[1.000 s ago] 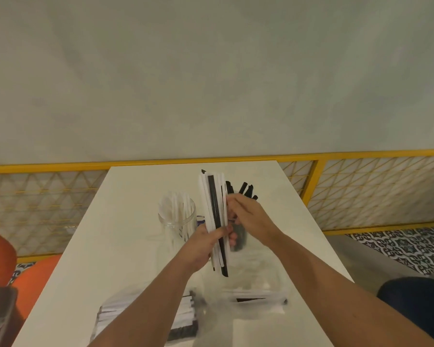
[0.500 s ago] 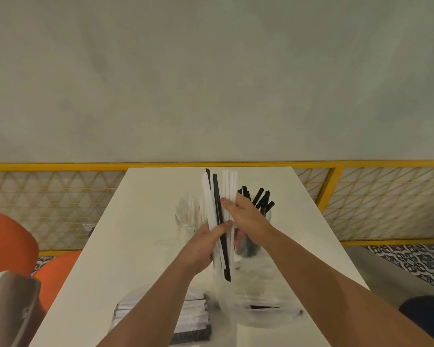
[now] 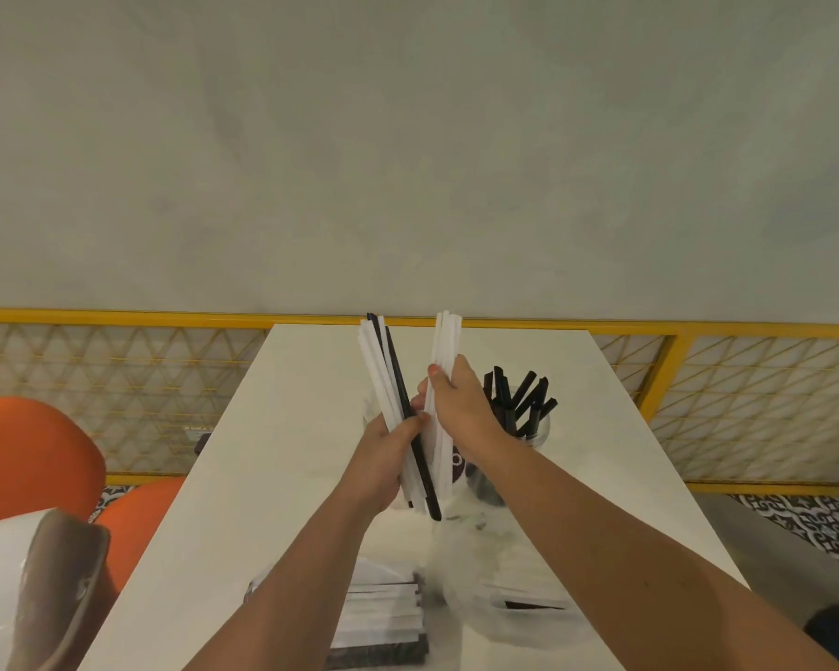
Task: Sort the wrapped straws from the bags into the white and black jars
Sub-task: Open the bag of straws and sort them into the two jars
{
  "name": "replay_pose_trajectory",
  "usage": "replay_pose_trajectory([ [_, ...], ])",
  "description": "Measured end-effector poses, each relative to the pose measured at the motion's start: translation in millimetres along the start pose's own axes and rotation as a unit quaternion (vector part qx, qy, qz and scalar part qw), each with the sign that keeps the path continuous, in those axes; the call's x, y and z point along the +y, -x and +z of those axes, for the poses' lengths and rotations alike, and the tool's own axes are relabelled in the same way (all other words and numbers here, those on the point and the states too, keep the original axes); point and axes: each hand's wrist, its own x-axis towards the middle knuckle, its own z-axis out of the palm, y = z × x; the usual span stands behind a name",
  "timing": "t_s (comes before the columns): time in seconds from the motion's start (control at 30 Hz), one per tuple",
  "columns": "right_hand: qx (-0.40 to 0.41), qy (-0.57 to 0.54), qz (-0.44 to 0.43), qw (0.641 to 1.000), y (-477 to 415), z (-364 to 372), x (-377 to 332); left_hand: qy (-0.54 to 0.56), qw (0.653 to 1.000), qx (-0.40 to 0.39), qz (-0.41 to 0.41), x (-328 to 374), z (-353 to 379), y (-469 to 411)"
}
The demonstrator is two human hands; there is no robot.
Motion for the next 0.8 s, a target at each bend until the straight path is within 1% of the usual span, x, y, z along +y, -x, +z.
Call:
replay_pose_trajectory([
  [0.07, 0.02, -0.018, -0.008, 1.0, -5.1, 1.7, -5.8, -0.008, 1.0, 0.021, -0.005, 3.5, -9.4, -2.3],
  [0.13, 0.028, -0.029, -0.023, 0.999, -11.4, 1.9, -12.8, 0.011, 0.999, 0.045, -0.015, 5.5, -20.3, -6.0],
  [0.27, 0.049, -0.091, -0.049, 0.993, -26.9, 1.9, -24.2, 0.054, 0.995, 0.089, -0.015, 10.6, -38.7, -10.2],
  [0.37, 0.072, -0.119, -0.073, 0.988, -39.3, 4.6, -28.9, 0.051, 0.993, 0.102, -0.017, 15.6, -44.9, -9.1],
  [0.5, 0.079, -0.14, -0.115, 0.98, -53.4, 15.2, -26.3, 0.063, 0.995, 0.072, -0.013, 22.4, -45.2, -4.0],
  [0.67, 0.05, -0.08, -0.11, 0.989, -57.3, 27.8, 0.8, 0.069, 0.997, 0.033, -0.022, 24.6, -43.6, -3.7],
  [0.8, 0.007, -0.002, -0.085, 0.996, -57.6, 31.5, 22.5, 0.079, 0.997, 0.001, -0.019, 27.3, -41.8, -3.0],
])
